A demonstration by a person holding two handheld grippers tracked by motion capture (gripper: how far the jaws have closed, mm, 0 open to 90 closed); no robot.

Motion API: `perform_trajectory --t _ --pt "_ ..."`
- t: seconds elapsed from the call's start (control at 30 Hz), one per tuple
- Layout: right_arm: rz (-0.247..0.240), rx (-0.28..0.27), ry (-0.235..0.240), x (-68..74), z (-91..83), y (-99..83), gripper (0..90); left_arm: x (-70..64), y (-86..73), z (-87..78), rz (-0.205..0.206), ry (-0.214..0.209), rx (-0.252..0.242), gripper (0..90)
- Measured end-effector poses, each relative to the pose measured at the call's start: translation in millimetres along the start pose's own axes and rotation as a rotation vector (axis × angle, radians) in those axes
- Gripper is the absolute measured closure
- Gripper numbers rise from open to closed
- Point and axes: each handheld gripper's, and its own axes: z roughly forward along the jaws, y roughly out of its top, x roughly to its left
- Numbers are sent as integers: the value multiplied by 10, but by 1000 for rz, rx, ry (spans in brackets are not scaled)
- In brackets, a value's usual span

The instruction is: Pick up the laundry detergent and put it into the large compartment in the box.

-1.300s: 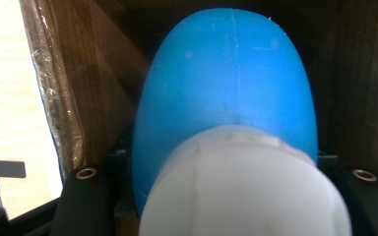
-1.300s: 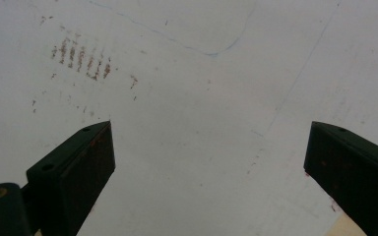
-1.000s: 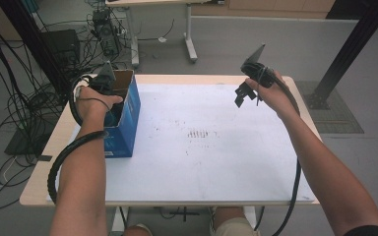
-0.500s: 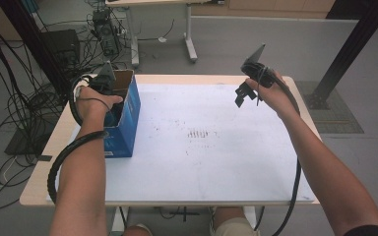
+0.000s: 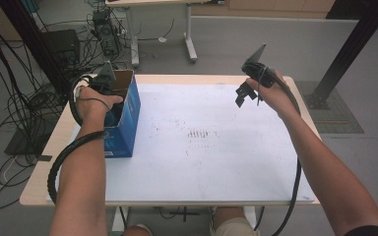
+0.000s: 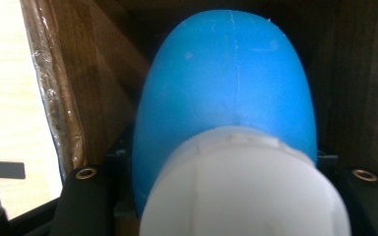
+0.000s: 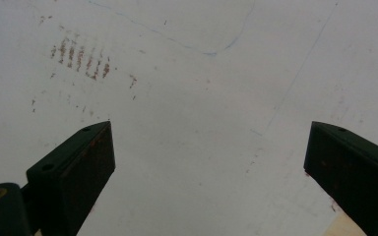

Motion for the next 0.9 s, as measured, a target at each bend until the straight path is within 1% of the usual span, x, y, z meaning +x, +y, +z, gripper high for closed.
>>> perform_trajectory --t 0.33,0.9 --pt "-6 3 0 16 6 10 53 8 9 -3 3 -3 3 370" --pt "-1 -1 5 -9 -3 -6 53 -8 12 -4 5 -3 1 369"
